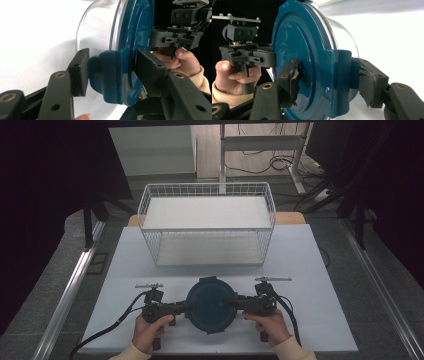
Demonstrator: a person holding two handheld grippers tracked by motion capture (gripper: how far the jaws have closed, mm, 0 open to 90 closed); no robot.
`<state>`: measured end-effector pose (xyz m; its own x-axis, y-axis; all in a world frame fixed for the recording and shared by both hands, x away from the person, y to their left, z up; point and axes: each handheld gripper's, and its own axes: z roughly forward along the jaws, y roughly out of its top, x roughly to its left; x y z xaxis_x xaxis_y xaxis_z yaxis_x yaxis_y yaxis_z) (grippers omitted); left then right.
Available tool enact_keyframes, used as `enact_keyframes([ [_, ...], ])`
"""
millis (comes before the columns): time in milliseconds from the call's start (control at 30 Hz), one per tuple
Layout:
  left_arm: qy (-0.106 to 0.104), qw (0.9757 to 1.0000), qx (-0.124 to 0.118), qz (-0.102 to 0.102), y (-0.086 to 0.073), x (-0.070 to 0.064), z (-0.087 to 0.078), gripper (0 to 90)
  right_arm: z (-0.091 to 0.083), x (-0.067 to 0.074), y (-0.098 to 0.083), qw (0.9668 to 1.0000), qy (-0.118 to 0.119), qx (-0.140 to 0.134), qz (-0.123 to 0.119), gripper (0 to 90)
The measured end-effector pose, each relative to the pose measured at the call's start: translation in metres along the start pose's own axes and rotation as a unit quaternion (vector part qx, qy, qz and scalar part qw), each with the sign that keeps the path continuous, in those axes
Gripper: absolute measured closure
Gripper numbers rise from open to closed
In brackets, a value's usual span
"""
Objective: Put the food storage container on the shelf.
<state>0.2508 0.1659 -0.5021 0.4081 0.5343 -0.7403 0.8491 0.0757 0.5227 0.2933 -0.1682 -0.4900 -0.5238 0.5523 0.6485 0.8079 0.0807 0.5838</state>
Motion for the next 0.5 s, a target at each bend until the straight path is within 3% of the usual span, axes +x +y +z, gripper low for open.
enact_keyframes([
  [200, -0.008, 0.9998, -0.011, 0.016, 0.003, -0.006, -0.008, 47.8, -0.005, 0.01, 0.001, 0.9995, 0.002, -0.014, -0.028, 39.4],
  [333, 0.014, 0.9985, -0.014, 0.052, 0.005, -0.019, -0.011, 46.6, -0.009, 0.015, 0.003, 0.999, 0.006, -0.022, -0.038, 39.3],
  [500, 0.008, 0.9982, -0.014, 0.057, 0.007, -0.022, -0.012, 46.8, -0.014, 0.02, 0.005, 0.998, 0.001, -0.032, -0.055, 39.3],
])
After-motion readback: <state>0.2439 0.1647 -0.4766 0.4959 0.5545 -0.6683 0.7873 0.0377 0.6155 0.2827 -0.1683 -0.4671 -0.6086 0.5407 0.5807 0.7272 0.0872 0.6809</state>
